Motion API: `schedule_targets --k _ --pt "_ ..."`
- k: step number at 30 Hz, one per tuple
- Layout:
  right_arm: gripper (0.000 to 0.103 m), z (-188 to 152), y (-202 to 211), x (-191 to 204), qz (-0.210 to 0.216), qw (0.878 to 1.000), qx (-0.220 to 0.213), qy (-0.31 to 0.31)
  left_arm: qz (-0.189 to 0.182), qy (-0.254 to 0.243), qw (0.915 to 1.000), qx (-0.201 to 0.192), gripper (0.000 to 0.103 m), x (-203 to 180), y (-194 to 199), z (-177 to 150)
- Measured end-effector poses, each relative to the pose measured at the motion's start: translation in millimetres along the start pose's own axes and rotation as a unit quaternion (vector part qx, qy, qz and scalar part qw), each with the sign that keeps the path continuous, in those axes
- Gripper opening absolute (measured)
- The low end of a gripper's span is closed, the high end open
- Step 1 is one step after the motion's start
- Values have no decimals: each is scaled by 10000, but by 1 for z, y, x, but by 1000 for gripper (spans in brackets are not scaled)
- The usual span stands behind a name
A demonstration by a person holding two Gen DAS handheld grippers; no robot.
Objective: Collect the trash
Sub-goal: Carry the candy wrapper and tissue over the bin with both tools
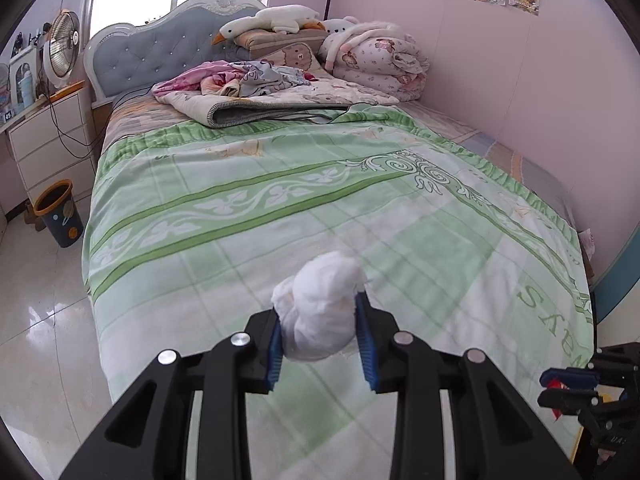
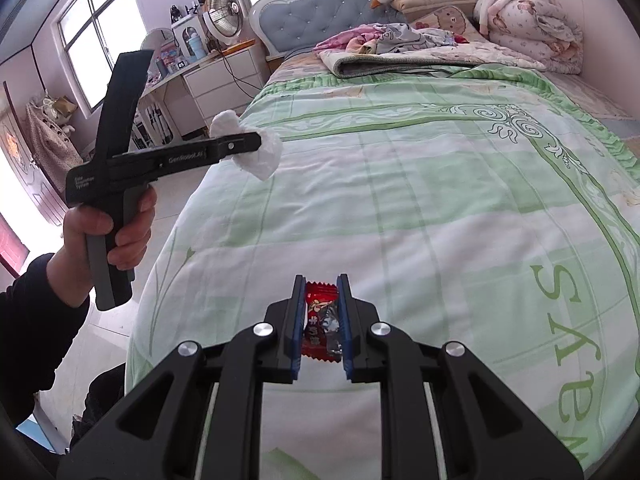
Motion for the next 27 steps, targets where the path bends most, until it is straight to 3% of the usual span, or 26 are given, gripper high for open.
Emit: schedule_targets --k 14,18,27 --pt "15 -54 84 26 203 9993 -251 -167 -231 -29 9993 -289 29 -54 105 -81" --pt "15 -68 111 27 132 9990 -382 -199 -72 -130 9995 -295 29 -66 127 -95" --pt "15 -95 178 14 -222 9962 -740 -401 -326 -385 9967 -640 29 -108 183 -108"
Point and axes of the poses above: each gripper's, at about its wrist camera, not at the fingertips, and y roughly against the way its jaws point, x to its left, z to its top, the point moved 7 cm from there along -y, roughly the way its jaws point, and after that the axes turned 3 degrees about -y, right-handed, at the moved point
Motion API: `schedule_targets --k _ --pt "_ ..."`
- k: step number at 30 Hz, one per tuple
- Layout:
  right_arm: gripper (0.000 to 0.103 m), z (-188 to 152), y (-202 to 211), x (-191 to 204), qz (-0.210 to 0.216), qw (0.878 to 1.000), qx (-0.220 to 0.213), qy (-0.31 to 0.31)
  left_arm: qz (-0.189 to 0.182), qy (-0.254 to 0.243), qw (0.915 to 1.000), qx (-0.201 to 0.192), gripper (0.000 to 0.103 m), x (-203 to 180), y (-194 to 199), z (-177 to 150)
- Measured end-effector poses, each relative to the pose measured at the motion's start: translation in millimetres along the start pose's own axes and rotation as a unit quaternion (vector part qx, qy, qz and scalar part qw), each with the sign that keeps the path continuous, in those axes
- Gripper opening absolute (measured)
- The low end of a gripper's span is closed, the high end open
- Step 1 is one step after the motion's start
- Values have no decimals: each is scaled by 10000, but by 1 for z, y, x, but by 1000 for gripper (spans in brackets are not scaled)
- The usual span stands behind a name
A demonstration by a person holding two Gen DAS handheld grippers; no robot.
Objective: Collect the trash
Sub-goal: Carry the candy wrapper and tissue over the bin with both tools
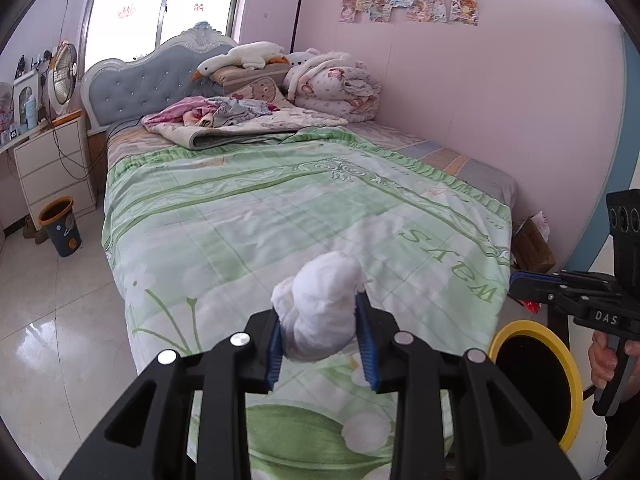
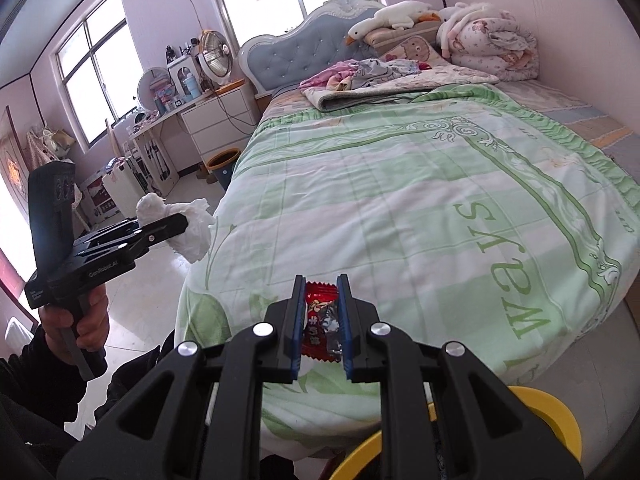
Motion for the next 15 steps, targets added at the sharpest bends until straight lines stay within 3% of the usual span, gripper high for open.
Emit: schedule_targets --k 15 --pt "15 -23 75 -50 -458 9965 -487 -502 -633 -728 9947 -359 30 -106 34 7"
Point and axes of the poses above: each gripper's, at about its wrist camera, not at the fingertips, and y roughly against the way its jaws point, x to its left, z to its top, the point moved 7 cm from there along -y, roughly the way its jaws point, and after that the axes turned 3 degrees about -y, right-handed, at the moved point
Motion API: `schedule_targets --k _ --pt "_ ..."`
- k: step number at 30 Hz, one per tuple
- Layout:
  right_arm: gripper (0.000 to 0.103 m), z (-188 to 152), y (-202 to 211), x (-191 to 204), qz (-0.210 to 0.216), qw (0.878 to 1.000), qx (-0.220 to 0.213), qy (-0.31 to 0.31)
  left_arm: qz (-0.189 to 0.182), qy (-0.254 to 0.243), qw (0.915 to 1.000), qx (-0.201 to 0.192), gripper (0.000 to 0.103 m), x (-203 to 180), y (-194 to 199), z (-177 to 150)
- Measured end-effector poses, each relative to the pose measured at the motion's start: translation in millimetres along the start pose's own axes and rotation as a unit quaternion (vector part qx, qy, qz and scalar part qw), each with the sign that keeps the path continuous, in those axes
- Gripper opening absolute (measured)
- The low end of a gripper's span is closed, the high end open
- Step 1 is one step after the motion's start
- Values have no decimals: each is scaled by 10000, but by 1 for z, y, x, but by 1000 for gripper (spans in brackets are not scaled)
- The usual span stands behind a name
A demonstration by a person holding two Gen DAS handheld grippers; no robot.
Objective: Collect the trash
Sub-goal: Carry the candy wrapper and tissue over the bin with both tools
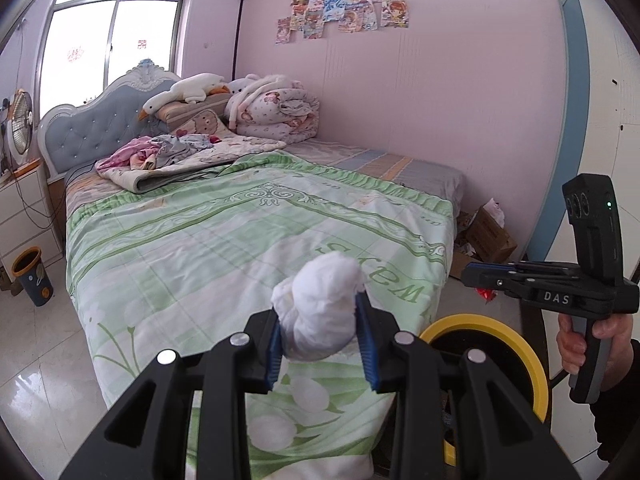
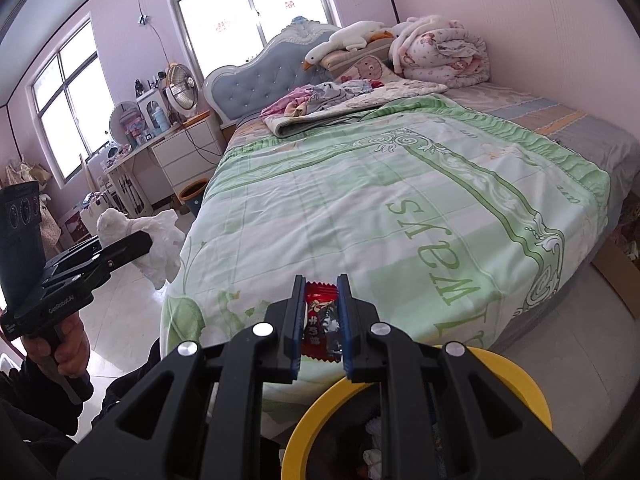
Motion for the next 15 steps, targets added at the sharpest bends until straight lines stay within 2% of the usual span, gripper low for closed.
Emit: schedule_targets --k 7,15 --pt "15 -8 21 -31 -97 9994 -175 -268 -262 -204 9994 5 30 -40 -5 5" --pt "15 -19 32 -67 -394 9969 -197 -657 -733 -190 9964 391 30 -82 -39 -7"
Point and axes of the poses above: each gripper's, at about its wrist camera, not at the fingertips, and y roughly against the way its jaws point, x to its left, z to its top, the point moved 7 cm from there along -y, roughly the way its jaws point, and after that the axes turned 3 degrees about -y, right-handed, at the moved point
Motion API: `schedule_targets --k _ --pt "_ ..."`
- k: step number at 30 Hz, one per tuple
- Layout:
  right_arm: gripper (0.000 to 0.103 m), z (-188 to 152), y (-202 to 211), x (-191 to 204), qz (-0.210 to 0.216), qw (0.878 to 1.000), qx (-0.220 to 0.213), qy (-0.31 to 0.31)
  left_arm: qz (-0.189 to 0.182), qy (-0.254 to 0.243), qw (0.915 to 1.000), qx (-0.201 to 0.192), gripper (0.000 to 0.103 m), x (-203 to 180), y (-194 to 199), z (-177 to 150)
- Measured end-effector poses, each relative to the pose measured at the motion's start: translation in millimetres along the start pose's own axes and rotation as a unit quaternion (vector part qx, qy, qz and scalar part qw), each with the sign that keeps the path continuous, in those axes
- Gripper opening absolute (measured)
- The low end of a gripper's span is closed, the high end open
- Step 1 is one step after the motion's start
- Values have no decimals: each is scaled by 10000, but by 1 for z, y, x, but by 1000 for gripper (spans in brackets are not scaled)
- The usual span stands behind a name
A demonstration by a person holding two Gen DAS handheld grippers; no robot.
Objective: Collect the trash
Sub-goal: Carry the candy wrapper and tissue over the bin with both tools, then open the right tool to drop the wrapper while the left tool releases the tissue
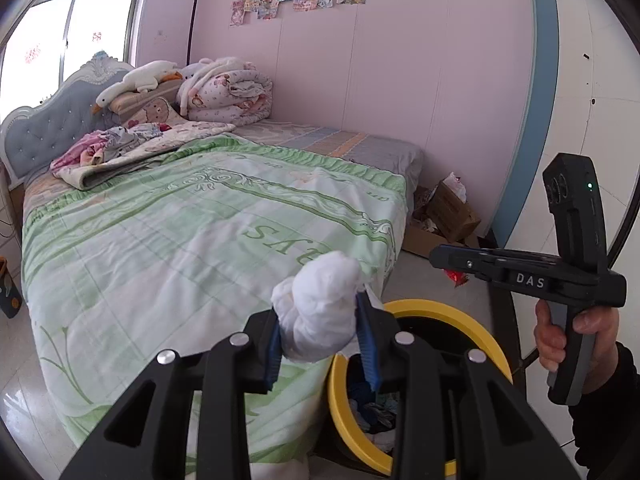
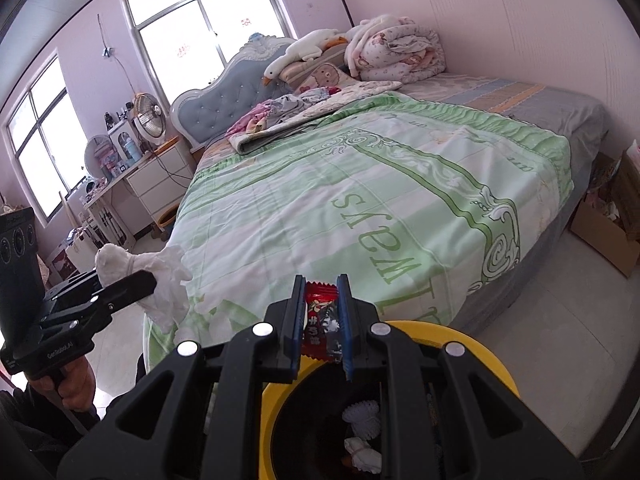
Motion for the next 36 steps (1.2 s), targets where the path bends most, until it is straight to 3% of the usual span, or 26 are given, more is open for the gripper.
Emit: schedule_targets --k 16,25,28,29,31,36 --pt "15 -33 -7 -58 -210 9965 318 -738 -801 -73 9897 1184 31 -62 -83 -67" --pt "16 -47 -9 -71 -268 9940 341 -1005 -949 -105 9874 1265 34 -70 -81 -78" --pt "17 -44 -6 -73 -307 9936 288 -1053 -1048 -37 9862 1280 41 -70 -79 -78" --pt "19 -43 -5 -74 -317 9935 262 -1065 -1069 -28 9860 1276 47 -70 -78 -78" --pt "33 -41 -3 -77 -362 9929 201 -1114 -1045 -41 9874 1192 54 -70 -74 -76" --pt "34 -37 1 -81 -481 9921 155 -1152 -1004 -26 9891 1073 55 -65 -67 -71"
Point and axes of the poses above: each gripper's, at about its wrist camera, not at the fingertips, and y roughly against the way its jaws point, x to its left, z to its top, the point moved 7 cm from there along -y, roughly the way its jaws point, and after that the axes turned 3 degrees about -y, right-handed, at the moved point
